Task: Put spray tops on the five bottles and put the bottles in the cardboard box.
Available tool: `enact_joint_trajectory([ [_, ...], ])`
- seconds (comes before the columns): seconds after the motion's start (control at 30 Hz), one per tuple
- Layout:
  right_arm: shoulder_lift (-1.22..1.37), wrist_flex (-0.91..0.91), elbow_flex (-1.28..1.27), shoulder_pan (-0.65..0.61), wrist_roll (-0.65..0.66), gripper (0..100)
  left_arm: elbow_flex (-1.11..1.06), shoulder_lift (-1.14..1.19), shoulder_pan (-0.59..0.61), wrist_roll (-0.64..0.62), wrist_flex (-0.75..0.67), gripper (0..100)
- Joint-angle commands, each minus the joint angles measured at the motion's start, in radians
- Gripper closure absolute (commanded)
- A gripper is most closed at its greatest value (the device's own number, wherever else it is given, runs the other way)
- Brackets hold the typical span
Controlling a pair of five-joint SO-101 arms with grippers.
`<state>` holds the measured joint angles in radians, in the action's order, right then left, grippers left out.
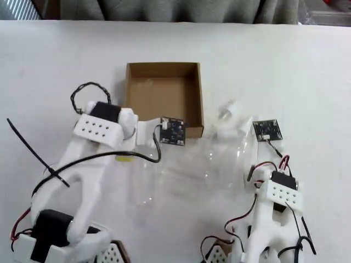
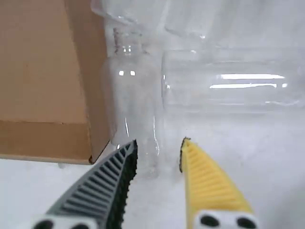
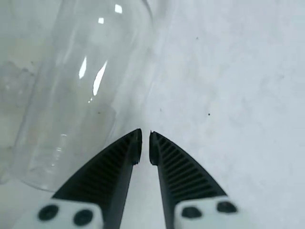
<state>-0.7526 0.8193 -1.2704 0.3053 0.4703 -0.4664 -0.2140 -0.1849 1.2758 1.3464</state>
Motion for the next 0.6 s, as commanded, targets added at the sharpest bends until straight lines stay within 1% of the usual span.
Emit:
enact_joint_trajectory([
  [0.0,-0.021,-0.018,0.005,-0.012,0.012,98.1,0.061,0.001,0.01,0.015,0.012,75],
  [0.03,-0.021,-0.018,0.005,-0.012,0.012,98.1,0.057,0.001,0.01,0.015,0.012,73],
  [0.1,-0.021,-0.018,0.005,-0.012,0.012,98.1,0.054,0.002,0.008,0.018,0.002,74],
  [0.37,-0.021,-0.018,0.005,-0.012,0.012,98.1,-0.052,0.005,-0.001,0.014,-0.173,73],
  [0.57,-0.021,-0.018,0.005,-0.013,0.012,98.1,-0.081,0.019,-0.018,0.014,-0.203,73],
])
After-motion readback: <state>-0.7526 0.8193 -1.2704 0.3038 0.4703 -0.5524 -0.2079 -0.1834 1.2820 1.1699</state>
